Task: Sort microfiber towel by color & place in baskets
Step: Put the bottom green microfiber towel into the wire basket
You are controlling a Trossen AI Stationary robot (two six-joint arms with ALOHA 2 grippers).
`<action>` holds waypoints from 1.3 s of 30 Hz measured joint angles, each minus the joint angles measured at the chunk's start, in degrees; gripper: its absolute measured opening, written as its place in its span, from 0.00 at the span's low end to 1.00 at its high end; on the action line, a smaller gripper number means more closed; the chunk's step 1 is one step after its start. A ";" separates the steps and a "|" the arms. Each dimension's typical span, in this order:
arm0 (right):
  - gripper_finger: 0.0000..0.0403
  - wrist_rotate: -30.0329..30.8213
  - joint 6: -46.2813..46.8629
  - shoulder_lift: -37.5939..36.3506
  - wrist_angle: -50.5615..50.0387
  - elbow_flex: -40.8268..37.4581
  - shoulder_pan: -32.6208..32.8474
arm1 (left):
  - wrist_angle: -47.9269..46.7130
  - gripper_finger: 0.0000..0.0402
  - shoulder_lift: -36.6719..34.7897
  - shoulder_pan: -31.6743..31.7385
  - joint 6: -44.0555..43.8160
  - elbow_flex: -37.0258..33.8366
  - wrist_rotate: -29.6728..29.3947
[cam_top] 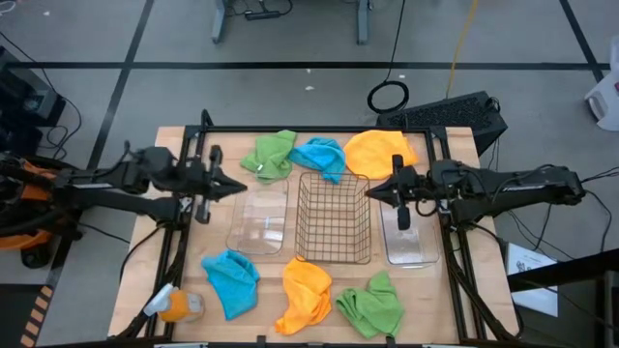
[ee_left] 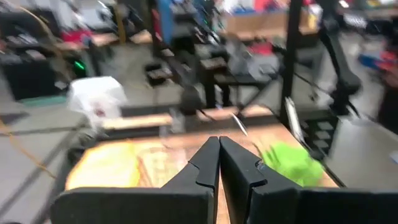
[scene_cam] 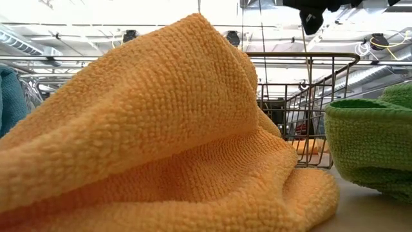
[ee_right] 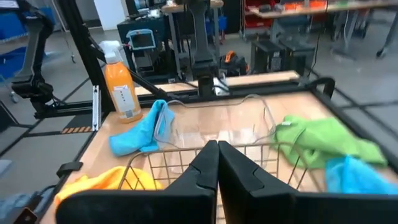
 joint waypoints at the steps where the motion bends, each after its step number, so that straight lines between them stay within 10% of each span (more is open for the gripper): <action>1: 0.00 -0.09 1.11 0.33 -0.19 0.00 0.00 | 0.13 0.04 0.57 -0.07 -0.30 -0.22 0.58; 27: 0.00 7.57 18.75 2.65 -7.92 1.42 22.36 | 7.42 0.04 4.64 -4.68 -5.35 -6.65 -6.18; 39: 0.00 15.95 28.46 17.23 -23.93 15.82 37.21 | 9.74 0.04 6.94 -7.48 -6.06 -6.65 -6.35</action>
